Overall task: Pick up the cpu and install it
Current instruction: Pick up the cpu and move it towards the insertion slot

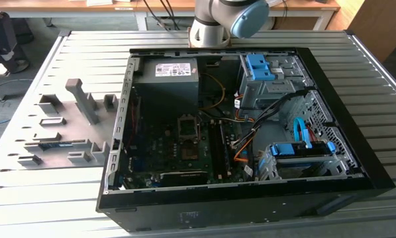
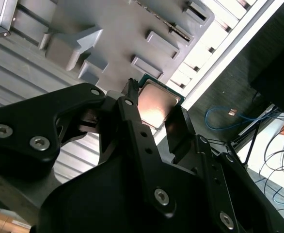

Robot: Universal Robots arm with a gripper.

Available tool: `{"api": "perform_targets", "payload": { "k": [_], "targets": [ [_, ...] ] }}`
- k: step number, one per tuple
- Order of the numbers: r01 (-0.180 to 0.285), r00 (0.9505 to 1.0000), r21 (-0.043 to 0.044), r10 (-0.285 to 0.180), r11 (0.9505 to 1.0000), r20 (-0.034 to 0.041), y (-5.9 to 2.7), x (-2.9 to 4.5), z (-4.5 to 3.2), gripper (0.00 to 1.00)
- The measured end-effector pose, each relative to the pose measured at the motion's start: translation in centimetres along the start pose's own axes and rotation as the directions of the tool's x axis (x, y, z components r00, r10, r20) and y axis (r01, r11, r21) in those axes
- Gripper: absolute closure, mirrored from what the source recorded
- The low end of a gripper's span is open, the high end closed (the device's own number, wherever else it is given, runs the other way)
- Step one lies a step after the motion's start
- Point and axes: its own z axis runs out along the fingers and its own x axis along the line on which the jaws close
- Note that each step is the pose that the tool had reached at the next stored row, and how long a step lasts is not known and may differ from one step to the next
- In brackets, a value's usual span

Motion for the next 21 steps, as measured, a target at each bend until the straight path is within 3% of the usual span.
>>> {"api": "perform_targets", "payload": {
  "k": [4,21],
  "targets": [
    [0.0,1.0,0.0017,0.0,1.0,-0.0002,-0.06,-1.22,0.04,0.53],
    [0.0,1.0,0.0042,0.0,1.0,-0.0003,-0.25,-5.14,0.16,0.53]
  ]
}}
